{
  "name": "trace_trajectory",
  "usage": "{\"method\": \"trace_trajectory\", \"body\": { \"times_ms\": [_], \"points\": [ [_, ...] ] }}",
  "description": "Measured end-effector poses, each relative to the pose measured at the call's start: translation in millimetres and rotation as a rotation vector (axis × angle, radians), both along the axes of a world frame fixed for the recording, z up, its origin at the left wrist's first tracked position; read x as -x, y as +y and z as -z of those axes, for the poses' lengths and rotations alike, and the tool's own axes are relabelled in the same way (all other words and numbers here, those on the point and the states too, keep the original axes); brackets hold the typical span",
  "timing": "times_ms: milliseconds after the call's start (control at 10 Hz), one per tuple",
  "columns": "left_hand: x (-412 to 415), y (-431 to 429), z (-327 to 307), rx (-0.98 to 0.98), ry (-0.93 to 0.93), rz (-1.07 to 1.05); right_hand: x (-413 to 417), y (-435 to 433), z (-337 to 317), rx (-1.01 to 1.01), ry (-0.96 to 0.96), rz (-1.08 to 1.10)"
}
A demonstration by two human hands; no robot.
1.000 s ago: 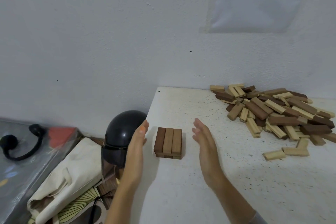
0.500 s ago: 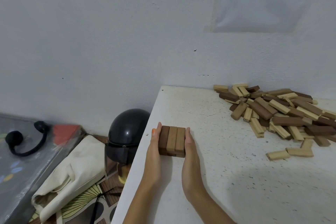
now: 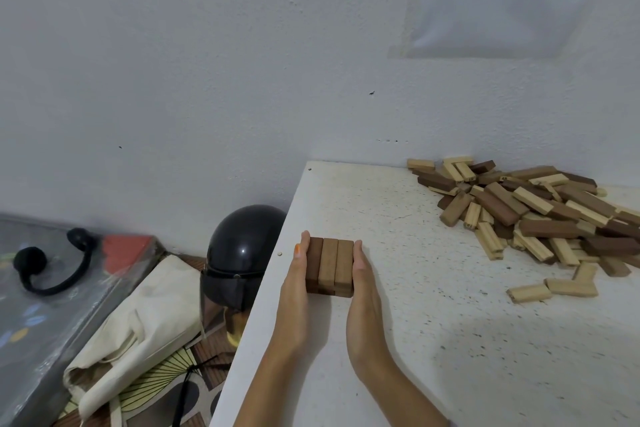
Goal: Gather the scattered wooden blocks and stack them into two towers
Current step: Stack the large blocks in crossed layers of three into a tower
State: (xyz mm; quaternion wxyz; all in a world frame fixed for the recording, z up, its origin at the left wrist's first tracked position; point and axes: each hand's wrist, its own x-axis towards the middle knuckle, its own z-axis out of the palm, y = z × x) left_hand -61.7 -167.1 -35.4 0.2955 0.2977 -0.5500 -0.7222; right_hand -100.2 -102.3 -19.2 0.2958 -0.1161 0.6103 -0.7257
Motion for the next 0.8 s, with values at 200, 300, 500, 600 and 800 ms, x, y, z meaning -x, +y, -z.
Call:
{"method": "trace_trajectory", "body": {
  "times_ms": [200, 300, 500, 600, 800],
  "points": [
    [0, 0, 0, -0.045, 0.071, 0.025, 1, 0, 3, -0.026, 0.005, -0.001],
    [0, -1, 1, -0.008, 0.009, 0.03, 3, 1, 4, -0.036, 0.008, -0.011],
    [0, 1, -3, -0.037, 0.059, 0.035, 2, 6, -4, 0.019, 0.028, -0.012],
    [2, 1, 2, -0.068, 0.073, 0.002, 3, 4, -1, -0.001, 0.045, -0.008],
    [2, -1, 3, -0.053, 0.074, 0.002, 2, 7, -4, -0.018, 0.053, -0.008]
  ]
}}
